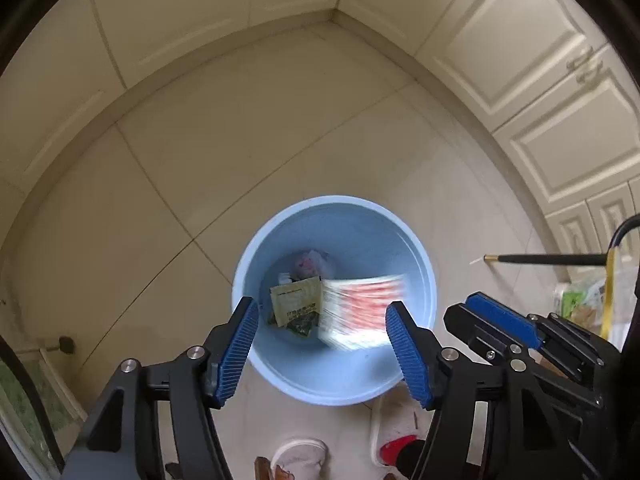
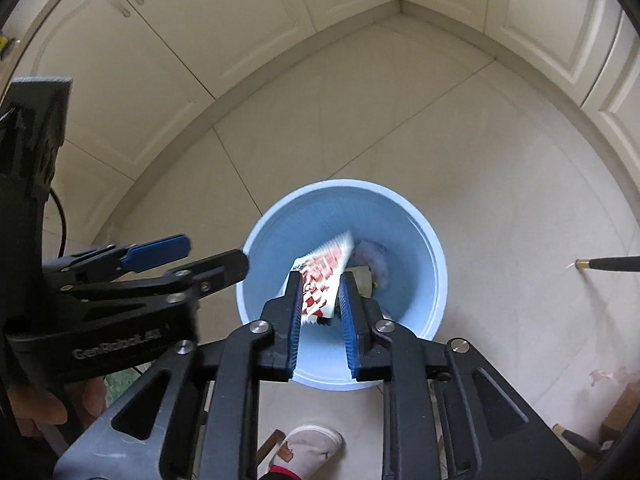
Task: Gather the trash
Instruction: 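Carry both packets over the blue bin and open both tools, then raise both open tools back toward the table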
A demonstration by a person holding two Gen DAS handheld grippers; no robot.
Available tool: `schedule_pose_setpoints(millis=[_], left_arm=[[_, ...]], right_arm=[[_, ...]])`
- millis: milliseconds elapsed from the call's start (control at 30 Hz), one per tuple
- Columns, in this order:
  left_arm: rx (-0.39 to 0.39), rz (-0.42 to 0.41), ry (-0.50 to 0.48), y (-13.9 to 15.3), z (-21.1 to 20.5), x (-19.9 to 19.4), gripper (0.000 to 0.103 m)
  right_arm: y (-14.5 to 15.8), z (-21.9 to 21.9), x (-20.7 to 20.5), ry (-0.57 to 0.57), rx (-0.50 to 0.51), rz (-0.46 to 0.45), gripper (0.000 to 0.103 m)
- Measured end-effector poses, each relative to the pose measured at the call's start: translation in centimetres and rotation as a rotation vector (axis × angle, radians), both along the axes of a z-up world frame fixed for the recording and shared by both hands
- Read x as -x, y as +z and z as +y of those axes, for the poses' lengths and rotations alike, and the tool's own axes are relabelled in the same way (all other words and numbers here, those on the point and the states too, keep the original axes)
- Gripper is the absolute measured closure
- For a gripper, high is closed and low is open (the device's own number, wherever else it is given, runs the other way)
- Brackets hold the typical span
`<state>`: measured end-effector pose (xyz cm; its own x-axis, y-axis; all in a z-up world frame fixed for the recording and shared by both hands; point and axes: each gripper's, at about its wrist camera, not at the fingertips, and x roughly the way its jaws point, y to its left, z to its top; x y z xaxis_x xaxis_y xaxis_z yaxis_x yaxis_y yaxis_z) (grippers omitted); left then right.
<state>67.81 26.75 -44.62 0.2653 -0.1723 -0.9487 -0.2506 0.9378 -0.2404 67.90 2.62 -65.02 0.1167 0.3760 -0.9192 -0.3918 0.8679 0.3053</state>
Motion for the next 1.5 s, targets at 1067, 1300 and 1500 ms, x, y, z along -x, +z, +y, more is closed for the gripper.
schedule_pose_setpoints(millis=[1067, 1300, 1500], left_arm=[[-0.328, -0.918, 0.087, 39.8, -15.4, 28.9, 0.001], [-0.347, -1.084, 0.044, 39.4, -19.3, 37.3, 0.001], [-0.394, -1.201, 0.012, 33.5, -20.4, 49.1, 0.001]], right_arm=[[48.5, -6.4, 28.5, -0.19, 0.03, -0.928, 0.0], [55.1, -10.7, 36.1, -0.319, 0.037, -1.058, 0.0], [58.3, -13.5, 41.4, -0.395, 0.038, -1.145, 0.0]])
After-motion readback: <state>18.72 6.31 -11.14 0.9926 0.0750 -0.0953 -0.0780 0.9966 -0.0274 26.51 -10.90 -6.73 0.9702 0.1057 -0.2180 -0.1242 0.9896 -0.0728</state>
